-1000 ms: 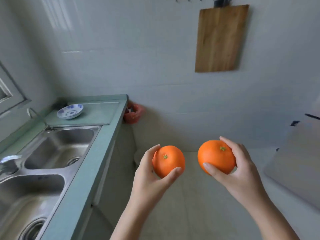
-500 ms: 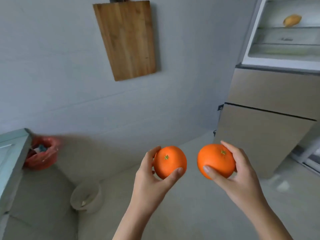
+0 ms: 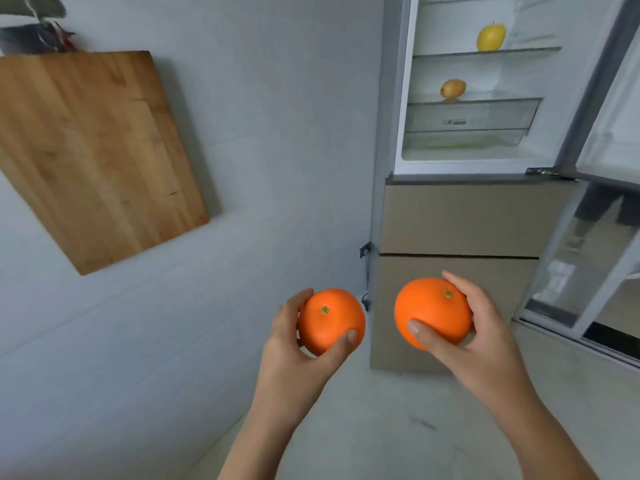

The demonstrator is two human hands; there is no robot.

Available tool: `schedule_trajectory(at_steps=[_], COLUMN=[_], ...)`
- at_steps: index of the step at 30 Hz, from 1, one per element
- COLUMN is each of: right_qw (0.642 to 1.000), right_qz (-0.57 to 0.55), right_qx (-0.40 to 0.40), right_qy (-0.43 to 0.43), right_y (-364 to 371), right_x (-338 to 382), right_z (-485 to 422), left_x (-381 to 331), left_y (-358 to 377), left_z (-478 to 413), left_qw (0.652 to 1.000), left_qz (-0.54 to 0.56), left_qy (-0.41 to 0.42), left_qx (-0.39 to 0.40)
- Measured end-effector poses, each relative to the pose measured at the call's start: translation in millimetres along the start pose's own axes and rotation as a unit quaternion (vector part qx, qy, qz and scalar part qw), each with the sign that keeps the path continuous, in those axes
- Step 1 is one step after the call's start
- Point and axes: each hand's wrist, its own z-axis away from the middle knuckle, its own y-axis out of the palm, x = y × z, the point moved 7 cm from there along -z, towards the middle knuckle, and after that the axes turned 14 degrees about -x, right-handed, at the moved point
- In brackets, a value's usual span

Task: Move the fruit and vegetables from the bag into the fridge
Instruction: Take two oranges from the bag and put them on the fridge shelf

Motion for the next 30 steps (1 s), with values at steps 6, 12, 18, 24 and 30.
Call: schedule_trajectory(at_steps=[6,12,18,24,30], right_qw=[0.998,0.996,0.994,0.992,0.993], right_qz=[0.027,0.040,0.052,0.063,0.044], right_qx=[-0.051,-0.077,-0.093,-0.101,-0.098], right_qy=[0.022,0.032,0.025,-0.027,-0.055], right_y=[2,-2,-31,-59,-59], right_x=[-29,-77,-120,-132,-150], right_z=[-57,-145,-258,-371,-462], left_x=[5,7,-30,-70,-87], left_y=[66,158,277,374,438], left_z=[-52,-111,-177,-237,-294], left_qw=[0.998,0.996,0.992,0.986,0.982], left_qz=[0.026,0.041,0.077,0.118,0.143], left_qy=[0.006,0.007,0.036,0.072,0.085], left_qx=[0.052,0.077,0.091,0.093,0.092])
